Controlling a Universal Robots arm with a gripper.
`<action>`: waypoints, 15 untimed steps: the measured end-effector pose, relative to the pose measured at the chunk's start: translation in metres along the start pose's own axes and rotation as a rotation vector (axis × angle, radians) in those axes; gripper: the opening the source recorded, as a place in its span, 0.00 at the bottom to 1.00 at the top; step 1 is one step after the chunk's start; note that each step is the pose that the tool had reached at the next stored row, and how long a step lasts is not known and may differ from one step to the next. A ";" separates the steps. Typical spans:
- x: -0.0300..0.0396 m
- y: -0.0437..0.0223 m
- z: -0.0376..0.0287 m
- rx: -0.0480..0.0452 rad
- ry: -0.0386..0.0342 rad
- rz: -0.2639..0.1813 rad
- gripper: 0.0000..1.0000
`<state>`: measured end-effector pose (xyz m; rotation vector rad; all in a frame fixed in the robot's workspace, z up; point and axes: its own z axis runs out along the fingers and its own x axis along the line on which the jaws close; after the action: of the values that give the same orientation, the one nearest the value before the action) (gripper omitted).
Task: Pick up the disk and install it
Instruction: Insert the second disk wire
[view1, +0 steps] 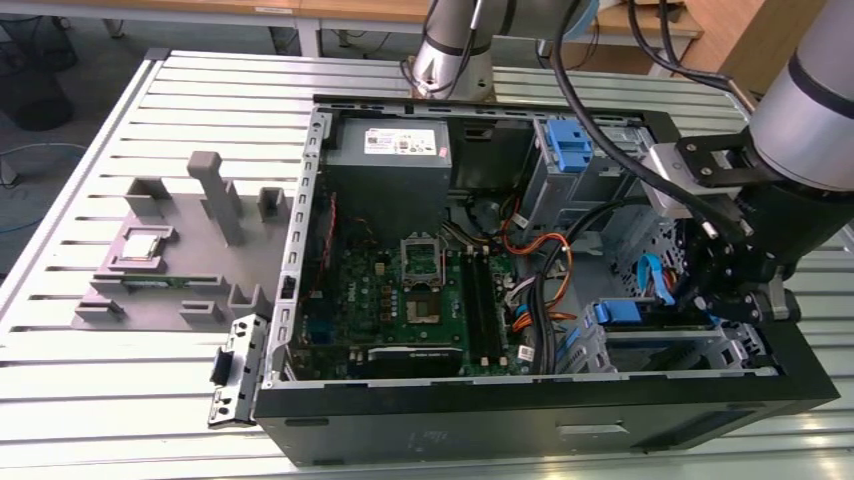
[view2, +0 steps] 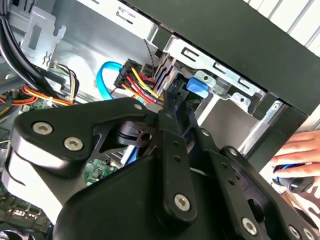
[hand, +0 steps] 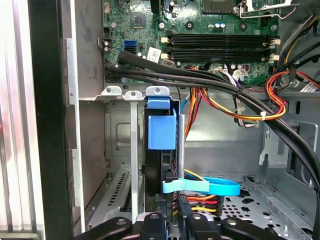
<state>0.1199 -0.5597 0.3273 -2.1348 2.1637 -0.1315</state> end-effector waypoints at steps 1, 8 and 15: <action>0.0000 0.0000 -0.0003 0.0000 0.0006 0.000 0.24; -0.0002 -0.0028 -0.0209 0.0000 0.0002 0.000 0.24; -0.0003 -0.0039 -0.0298 0.0000 -0.0001 0.000 0.24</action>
<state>0.1199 -0.5597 0.3574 -2.1348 2.1636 -0.1314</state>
